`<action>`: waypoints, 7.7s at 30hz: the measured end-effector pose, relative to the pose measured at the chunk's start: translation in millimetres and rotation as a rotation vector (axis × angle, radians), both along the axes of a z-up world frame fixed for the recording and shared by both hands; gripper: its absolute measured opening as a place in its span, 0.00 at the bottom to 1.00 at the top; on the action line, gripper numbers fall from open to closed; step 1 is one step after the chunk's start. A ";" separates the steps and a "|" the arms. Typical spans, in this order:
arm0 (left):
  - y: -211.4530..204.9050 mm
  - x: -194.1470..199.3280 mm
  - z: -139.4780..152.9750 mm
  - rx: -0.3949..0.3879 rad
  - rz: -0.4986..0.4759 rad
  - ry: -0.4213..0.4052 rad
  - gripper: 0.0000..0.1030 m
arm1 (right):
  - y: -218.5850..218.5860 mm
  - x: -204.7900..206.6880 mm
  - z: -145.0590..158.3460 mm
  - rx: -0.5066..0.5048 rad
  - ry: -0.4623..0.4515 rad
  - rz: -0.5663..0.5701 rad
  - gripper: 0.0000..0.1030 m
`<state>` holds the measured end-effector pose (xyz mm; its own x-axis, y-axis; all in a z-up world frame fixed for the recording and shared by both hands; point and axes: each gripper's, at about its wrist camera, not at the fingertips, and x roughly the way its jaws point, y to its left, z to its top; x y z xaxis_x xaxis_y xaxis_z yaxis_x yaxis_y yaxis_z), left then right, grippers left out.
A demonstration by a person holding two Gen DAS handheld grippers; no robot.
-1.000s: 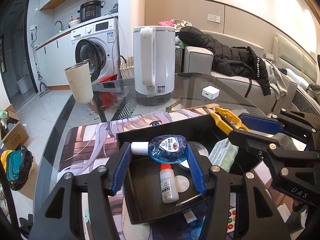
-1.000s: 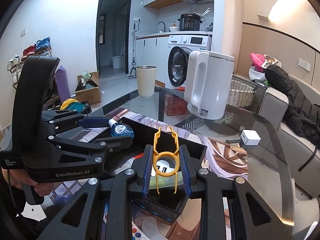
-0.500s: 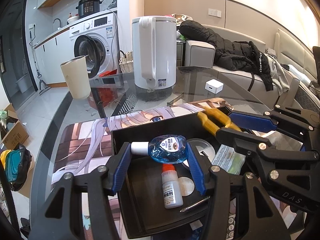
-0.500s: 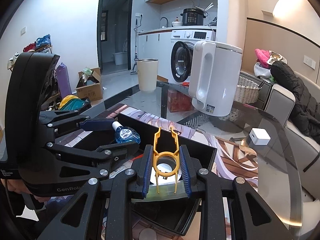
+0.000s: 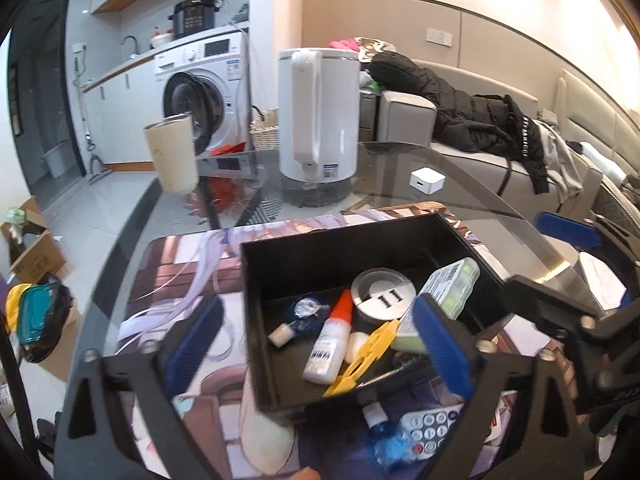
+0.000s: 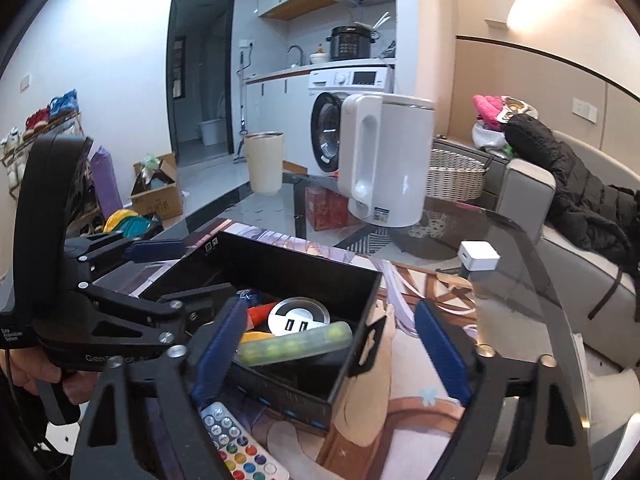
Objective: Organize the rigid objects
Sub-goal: 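Open both tools to drop the clip and blue bottle into the box, then move the right tool to the white remote control beside the box, then close the right tool on the remote while the left tool grasps the second blue bottle, then carry the remote and blue bottle over the black box with both tools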
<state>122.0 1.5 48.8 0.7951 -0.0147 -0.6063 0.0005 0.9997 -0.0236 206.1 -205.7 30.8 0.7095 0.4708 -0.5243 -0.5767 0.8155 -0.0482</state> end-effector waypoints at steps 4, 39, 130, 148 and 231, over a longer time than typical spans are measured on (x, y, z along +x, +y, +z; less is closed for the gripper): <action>0.0 -12.7 -1.5 0.026 0.031 -0.001 1.00 | -10.6 -11.7 -0.3 -0.008 0.007 -0.057 0.99; 27.7 -61.0 -39.0 0.047 0.091 0.073 1.00 | 11.0 -51.6 -57.0 -0.091 0.191 -0.059 0.99; -32.9 -42.2 -54.0 0.103 -0.034 0.175 1.00 | -36.6 -45.9 -84.8 -0.078 0.261 -0.089 0.86; -43.0 -49.5 -59.8 0.031 -0.164 0.150 0.38 | -44.8 -44.5 -85.4 -0.077 0.260 -0.091 0.86; 12.0 -1.5 5.0 -0.002 -0.130 -0.019 0.36 | 45.8 -0.2 -14.8 -0.135 0.043 0.079 0.86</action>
